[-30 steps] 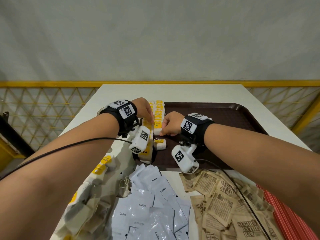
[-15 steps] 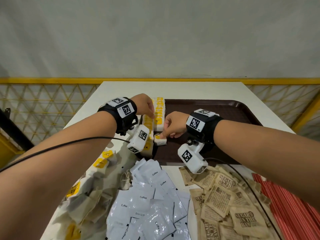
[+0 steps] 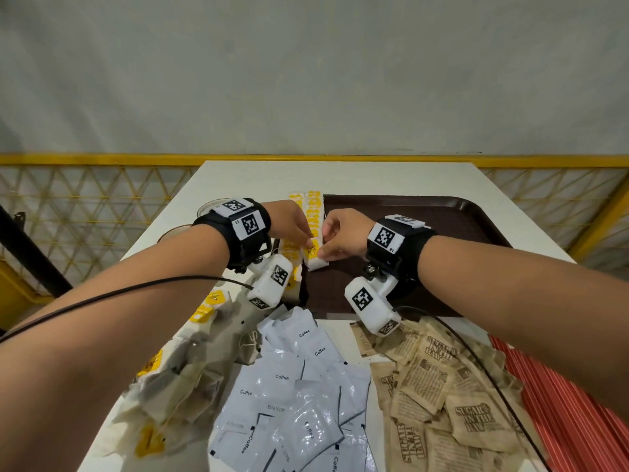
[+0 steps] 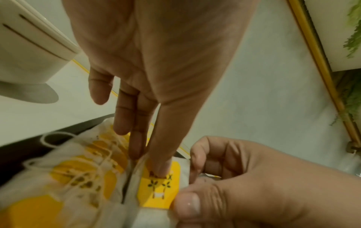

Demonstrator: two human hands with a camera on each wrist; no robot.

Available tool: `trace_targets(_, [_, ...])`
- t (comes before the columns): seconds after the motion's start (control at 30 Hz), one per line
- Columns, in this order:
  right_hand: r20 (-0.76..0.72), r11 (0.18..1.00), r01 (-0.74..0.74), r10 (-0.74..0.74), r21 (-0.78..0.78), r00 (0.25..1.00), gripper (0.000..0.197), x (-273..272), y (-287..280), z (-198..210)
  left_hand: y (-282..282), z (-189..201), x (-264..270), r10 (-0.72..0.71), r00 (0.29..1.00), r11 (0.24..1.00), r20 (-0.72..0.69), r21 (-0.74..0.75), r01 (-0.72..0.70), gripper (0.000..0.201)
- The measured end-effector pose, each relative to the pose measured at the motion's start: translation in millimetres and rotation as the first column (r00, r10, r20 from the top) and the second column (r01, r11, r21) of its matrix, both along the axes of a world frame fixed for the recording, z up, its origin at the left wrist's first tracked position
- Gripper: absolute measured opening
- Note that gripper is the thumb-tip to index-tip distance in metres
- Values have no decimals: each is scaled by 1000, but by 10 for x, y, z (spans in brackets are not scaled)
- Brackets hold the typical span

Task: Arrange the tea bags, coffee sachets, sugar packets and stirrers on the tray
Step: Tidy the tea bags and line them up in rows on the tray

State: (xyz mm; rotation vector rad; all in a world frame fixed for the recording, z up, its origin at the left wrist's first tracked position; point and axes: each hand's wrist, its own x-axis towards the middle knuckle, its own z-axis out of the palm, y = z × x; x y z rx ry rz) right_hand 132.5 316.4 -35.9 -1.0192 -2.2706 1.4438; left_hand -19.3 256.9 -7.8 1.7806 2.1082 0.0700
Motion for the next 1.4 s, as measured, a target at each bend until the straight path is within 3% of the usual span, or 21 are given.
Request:
trace_targets(0.2, [17,999,26,-27,38,999,32,-18,85,-41,84,-44,-21,18,1000,999,-14,32,-18,28])
trace_targets(0.7, [285,971,-150,92,187,954,28,-184,129,-114,295,-85,-37,76,996,996,-44,45,-74,13])
trace_targets(1.07, [316,975,-168,114,149,942,25,-226,149,-119,277,-123,-18,124,992,990,-30,70,-122,9])
trace_targets(1.4, [318,971,-164,102,174,942,25,-254,157,-123,238,-79,-34,196,980,980,-29,41,-194,26])
